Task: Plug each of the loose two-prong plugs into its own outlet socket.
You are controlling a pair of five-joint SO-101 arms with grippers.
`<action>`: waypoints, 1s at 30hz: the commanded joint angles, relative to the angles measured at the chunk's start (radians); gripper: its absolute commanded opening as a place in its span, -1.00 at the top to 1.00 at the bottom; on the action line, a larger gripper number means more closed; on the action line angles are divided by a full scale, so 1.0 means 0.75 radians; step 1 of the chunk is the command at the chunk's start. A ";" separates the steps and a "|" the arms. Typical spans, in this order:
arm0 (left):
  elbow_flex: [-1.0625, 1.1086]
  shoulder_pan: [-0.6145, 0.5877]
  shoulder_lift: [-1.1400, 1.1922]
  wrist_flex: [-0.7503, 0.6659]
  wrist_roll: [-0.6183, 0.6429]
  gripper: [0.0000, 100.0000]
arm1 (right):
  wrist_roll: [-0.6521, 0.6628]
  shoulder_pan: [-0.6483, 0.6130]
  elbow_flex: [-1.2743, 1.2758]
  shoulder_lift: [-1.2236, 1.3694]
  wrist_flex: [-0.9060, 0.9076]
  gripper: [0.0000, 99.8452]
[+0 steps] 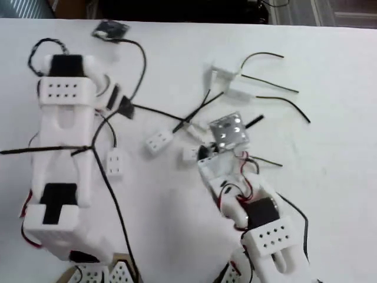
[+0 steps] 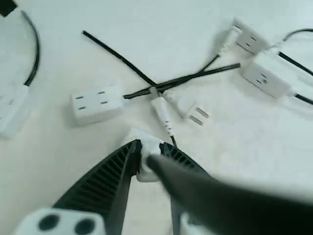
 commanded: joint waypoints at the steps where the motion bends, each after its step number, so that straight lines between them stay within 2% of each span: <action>1: -0.031 -0.093 -0.140 0.049 0.023 0.67 | 0.012 -0.126 -0.158 0.105 0.019 0.97; 4: 0.025 -0.118 -0.234 0.045 -0.045 0.71 | 0.012 -0.181 -0.278 0.339 0.009 0.97; 8: 0.205 -0.150 -0.420 -0.045 -0.051 0.72 | 0.014 -0.197 -0.456 0.647 -0.077 0.97; 13: 0.575 -0.220 -0.690 -0.250 -0.049 0.72 | 0.020 -0.240 -0.634 0.936 -0.154 0.97; 19: 1.066 -0.261 -0.954 -0.532 -0.039 0.72 | 0.117 -0.312 -0.788 1.149 -0.154 0.97; 25: 1.405 -0.261 -1.046 -0.722 0.121 0.72 | 0.125 -0.314 -0.921 1.316 -0.157 0.96; 30: 1.543 -0.261 -1.048 -0.837 0.139 0.72 | 0.125 -0.326 -0.935 1.454 -0.287 0.96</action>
